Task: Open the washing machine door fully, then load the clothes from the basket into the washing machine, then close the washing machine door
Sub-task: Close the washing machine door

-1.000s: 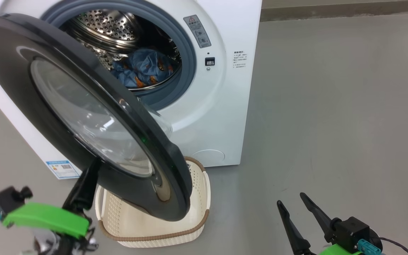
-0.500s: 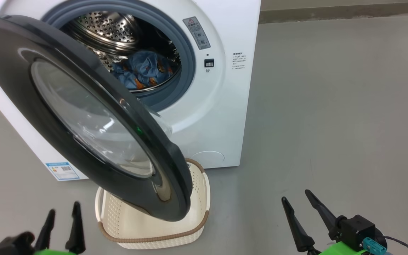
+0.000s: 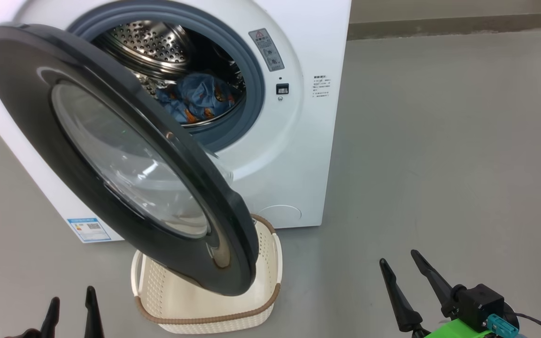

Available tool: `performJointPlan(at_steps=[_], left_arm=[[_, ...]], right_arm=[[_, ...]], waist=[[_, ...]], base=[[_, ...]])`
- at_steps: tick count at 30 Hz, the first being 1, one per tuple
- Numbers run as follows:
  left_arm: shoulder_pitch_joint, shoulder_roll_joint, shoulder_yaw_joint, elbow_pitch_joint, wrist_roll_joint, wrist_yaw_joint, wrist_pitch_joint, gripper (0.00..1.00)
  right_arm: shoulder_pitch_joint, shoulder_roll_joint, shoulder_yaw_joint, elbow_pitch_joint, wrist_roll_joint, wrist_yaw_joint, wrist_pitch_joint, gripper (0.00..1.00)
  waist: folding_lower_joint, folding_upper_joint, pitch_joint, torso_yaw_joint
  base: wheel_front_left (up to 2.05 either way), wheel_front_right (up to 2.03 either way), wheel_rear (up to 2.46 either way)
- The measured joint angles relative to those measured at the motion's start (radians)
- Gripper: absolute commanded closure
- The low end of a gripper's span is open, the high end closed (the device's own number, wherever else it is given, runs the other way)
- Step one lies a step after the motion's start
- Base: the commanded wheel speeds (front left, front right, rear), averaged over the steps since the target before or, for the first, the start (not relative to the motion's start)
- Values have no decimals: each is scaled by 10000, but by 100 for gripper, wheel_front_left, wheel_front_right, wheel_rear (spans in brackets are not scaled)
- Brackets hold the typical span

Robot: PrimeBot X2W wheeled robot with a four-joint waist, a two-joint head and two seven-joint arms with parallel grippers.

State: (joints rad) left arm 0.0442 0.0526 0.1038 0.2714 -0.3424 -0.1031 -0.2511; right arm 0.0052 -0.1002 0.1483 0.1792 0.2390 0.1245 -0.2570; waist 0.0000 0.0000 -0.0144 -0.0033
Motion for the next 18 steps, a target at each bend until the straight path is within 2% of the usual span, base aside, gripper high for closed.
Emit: performJointPlan(at_steps=[8,18], left_arm=[[62,-77,479,-21,669,-163,0,0],[171,-127,617,15,830,-207,-2,0]], right_arm=[[0,-6,-88,4,-104,0,0,0],[1,15,-186,46,-201,0,0,0]], waist=[[0,1,-138,97],[0,0,-175,271]], base=[[0,0,0],[0,0,0]])
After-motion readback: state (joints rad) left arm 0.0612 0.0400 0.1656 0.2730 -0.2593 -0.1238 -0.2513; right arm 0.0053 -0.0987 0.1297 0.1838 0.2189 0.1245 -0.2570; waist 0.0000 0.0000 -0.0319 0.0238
